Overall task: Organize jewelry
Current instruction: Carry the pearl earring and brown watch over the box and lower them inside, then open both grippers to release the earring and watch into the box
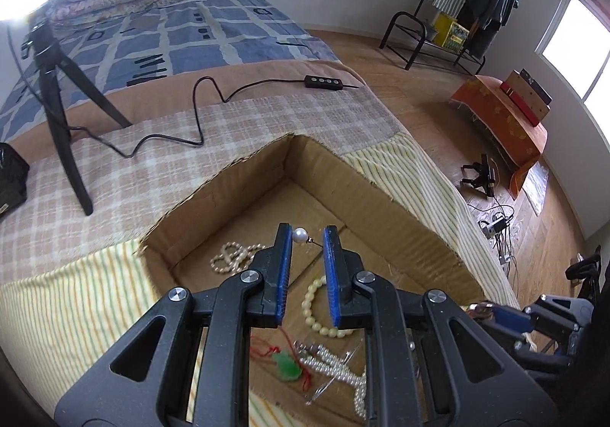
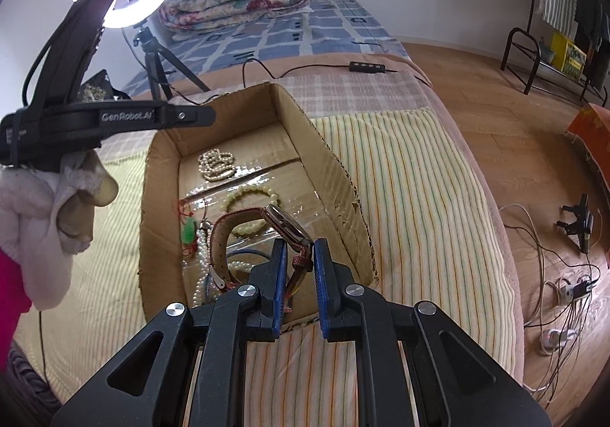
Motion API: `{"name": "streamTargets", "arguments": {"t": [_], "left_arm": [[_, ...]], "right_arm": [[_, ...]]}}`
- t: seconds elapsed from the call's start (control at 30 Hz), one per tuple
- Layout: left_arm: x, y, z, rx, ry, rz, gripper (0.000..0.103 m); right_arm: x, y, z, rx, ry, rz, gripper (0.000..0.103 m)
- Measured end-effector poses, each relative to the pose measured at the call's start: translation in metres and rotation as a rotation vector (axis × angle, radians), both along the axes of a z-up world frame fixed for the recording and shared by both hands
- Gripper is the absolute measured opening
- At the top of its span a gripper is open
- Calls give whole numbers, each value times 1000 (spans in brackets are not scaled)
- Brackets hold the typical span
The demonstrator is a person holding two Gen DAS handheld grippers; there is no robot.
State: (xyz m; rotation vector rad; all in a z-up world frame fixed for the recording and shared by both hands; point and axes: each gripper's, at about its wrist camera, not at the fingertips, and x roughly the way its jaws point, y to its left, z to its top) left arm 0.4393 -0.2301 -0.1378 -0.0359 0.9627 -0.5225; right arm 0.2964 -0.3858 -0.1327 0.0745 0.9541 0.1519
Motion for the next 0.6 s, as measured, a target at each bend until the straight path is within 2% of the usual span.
{"name": "streamTargets", "arguments": {"t": [0.5,0.53,0.6], "left_arm": [[10,-14,-3,-2,-8,10,15],[10,-14,-3,4,-7,11,15],[10,-14,-3,17,-3,13,19]], "right_arm": [[3,-2,-1,0,-12,-2,14],[3,-2,0,4,-15,-2,15],[3,-3,2,10,-25,-4,27]]}}
